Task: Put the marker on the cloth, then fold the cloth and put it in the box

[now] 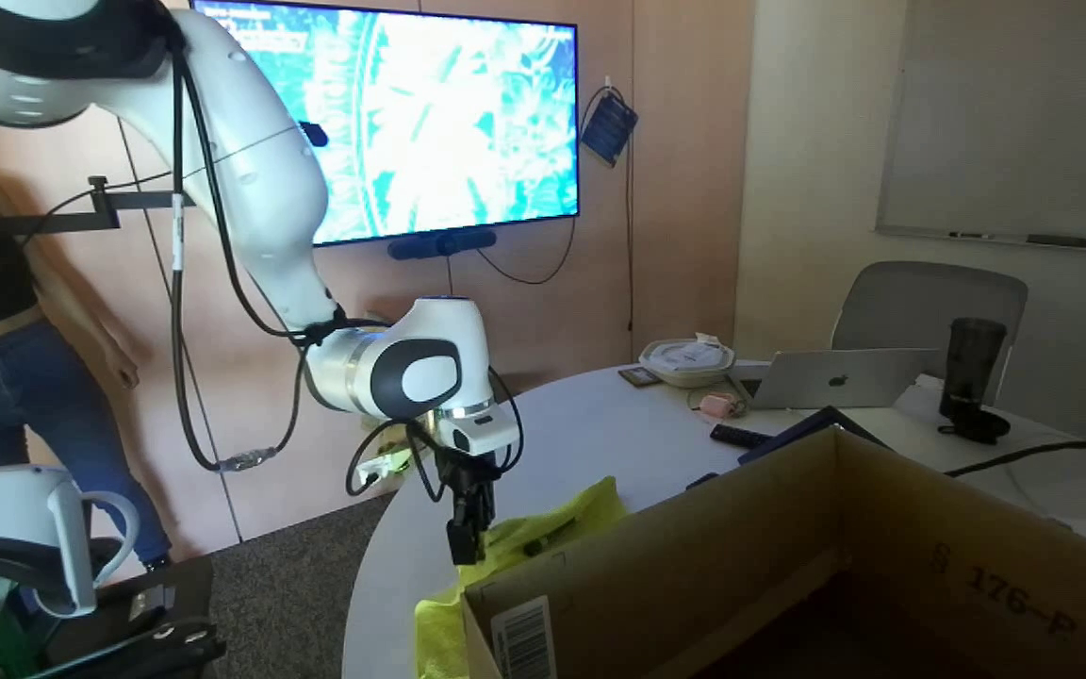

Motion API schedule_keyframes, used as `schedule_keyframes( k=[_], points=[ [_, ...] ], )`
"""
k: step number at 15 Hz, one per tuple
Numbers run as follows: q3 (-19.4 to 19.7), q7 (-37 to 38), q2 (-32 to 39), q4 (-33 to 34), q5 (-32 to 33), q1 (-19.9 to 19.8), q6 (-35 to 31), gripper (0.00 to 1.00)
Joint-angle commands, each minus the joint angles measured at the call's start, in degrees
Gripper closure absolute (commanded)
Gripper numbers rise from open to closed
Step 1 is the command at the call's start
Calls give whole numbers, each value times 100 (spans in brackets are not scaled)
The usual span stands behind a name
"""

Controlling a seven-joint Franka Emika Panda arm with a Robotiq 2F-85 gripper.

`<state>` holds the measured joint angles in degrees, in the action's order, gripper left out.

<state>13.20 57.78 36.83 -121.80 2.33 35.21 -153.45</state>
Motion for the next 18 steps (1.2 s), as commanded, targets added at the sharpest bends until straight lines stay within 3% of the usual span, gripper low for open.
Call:
schedule_keyframes(
  k=[1,15,16,17,18],
  points=[
    [167,708,-428,-580,343,77,-73,97],
    [-281,1885,-448,-1561,138,-415,-429,97],
    [-349,1885,-423,-1547,112,-474,-388,96],
    [-423,1887,-393,-1537,82,-542,-405,70],
    [-476,1894,-397,-1541,66,-598,-393,68]
  ],
)
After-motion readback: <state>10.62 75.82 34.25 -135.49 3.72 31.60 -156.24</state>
